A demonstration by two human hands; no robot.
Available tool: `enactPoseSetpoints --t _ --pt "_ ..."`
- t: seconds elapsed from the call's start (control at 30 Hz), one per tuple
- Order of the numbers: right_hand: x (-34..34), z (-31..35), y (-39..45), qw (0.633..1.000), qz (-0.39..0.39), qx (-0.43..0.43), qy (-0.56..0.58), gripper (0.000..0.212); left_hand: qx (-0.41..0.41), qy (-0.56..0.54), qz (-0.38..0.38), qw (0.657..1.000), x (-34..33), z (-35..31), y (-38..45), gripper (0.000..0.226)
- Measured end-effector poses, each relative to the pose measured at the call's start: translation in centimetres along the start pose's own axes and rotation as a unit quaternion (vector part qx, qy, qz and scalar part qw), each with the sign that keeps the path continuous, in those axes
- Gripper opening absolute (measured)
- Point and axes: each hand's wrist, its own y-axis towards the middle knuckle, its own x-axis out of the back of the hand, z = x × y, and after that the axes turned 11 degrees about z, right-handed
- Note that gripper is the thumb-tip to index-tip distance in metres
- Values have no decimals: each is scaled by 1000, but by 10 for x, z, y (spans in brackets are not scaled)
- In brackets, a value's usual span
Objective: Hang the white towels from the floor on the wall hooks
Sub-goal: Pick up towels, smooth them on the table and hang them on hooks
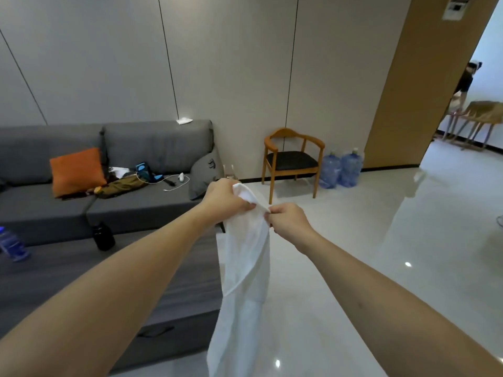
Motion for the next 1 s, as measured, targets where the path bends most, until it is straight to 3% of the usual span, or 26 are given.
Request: enactPoseSetpoints --t 0.17,0.3,0.4,0.5,0.57,0.63,0.8,1.0 --pt "45 -10 87 998 -23 54 -31 23 23 27 -40 999 -6 0 71 18" --pt "67 -10 145 993 61 91 -38 33 59 12 -113 992 5 -10 120 14" --pt "83 -1 186 982 131 98 -93 48 81 -2 -189 979 19 -10 143 28" --pt "85 8 226 952 188 125 -207 36 114 0 -253 961 37 5 153 29" --pt "76 16 249 926 197 150 -286 18 138 -3 -293 946 52 16 152 31" --pt "62 29 271 908 192 173 -331 16 153 -20 -337 929 71 29 149 31" --pt "13 71 323 921 164 192 -298 19 215 5 -392 894 130 68 125 18" --pt "-98 150 384 895 148 290 -305 14 272 17 -458 846 205 139 85 4"
